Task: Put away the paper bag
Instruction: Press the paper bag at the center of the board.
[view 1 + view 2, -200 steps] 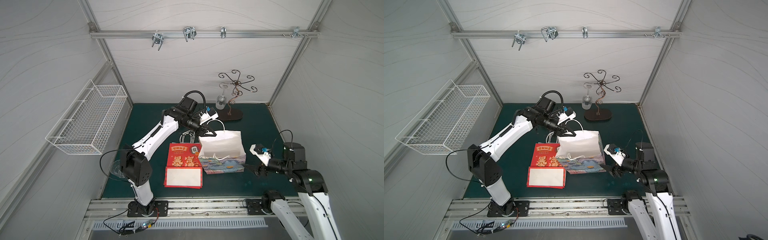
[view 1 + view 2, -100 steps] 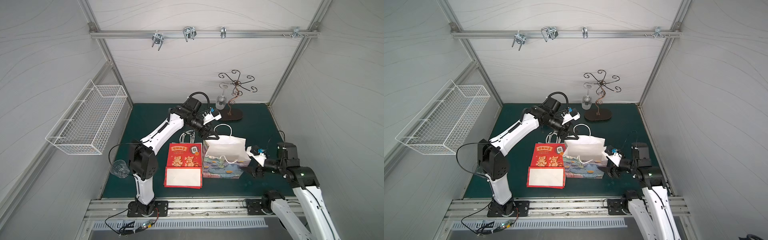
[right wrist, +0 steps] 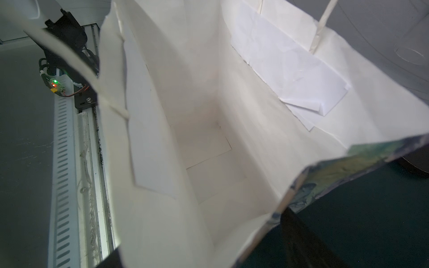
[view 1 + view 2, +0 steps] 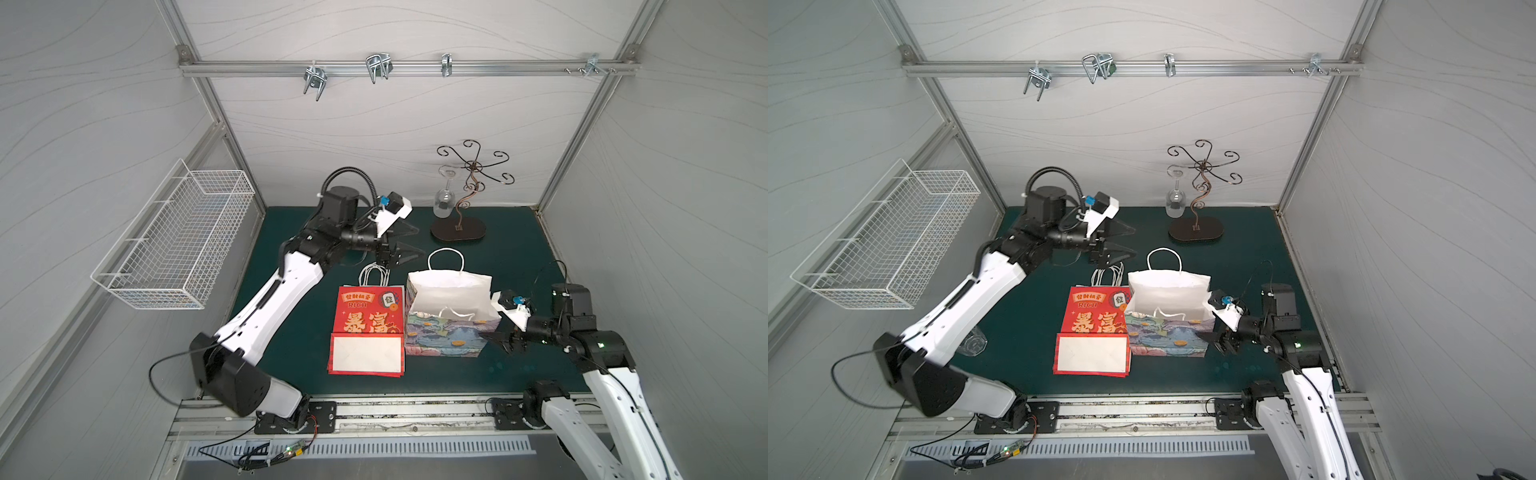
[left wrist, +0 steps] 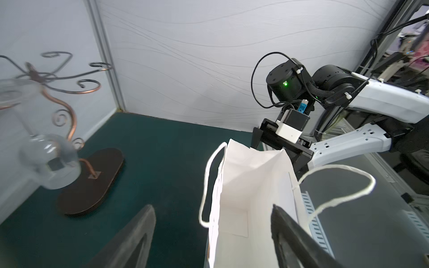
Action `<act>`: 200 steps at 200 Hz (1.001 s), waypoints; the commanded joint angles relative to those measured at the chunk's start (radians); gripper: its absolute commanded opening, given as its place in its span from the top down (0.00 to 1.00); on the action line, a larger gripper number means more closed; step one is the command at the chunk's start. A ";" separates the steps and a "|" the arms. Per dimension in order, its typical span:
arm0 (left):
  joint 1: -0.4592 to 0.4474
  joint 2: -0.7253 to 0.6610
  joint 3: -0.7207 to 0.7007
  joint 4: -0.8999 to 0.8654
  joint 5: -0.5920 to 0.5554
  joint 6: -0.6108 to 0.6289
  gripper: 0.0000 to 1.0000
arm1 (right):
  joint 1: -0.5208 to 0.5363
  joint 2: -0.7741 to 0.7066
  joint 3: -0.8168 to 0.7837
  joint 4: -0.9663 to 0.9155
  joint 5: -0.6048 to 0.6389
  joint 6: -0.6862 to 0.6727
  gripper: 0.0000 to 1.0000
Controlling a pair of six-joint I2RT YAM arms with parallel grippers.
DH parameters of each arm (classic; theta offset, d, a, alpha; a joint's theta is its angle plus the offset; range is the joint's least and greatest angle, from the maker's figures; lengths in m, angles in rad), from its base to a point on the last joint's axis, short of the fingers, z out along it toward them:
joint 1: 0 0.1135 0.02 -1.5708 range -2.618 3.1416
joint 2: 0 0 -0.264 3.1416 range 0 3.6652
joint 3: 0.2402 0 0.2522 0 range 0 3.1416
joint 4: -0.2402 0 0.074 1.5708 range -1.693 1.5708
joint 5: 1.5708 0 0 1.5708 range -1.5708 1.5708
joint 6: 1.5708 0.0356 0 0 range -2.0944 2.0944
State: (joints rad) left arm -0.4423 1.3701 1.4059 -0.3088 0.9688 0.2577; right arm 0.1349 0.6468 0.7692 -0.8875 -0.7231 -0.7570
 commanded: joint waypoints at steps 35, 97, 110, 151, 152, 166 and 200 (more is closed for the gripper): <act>0.028 -0.379 -0.621 0.252 -0.334 -0.162 0.31 | -0.003 -0.002 0.003 -0.019 -0.030 -0.024 0.21; -0.050 -0.586 -1.076 0.470 -0.275 -0.243 0.18 | 0.022 0.045 0.014 -0.016 -0.042 -0.032 0.21; -0.112 -0.565 -1.078 0.451 -0.293 -0.222 0.16 | 0.023 0.050 0.018 -0.019 -0.039 -0.034 0.21; -0.222 -0.451 -1.074 0.570 -0.466 -0.259 0.12 | 0.022 0.045 0.015 -0.011 -0.032 -0.025 0.22; -0.224 -0.448 -1.075 0.576 -0.470 -0.262 0.12 | 0.022 0.045 0.016 -0.011 -0.031 -0.024 0.22; -0.265 -0.408 -1.082 0.643 -0.531 -0.270 0.11 | 0.022 0.043 0.016 -0.020 -0.023 -0.027 0.22; -0.325 -0.256 -1.068 0.782 -0.589 -0.279 0.10 | 0.022 0.050 0.010 -0.039 -0.010 -0.045 0.22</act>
State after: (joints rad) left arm -0.7380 1.0317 0.3145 0.2844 0.4473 0.0044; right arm 0.1513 0.6964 0.7692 -0.8925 -0.7349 -0.7841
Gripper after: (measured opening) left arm 0.896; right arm 0.778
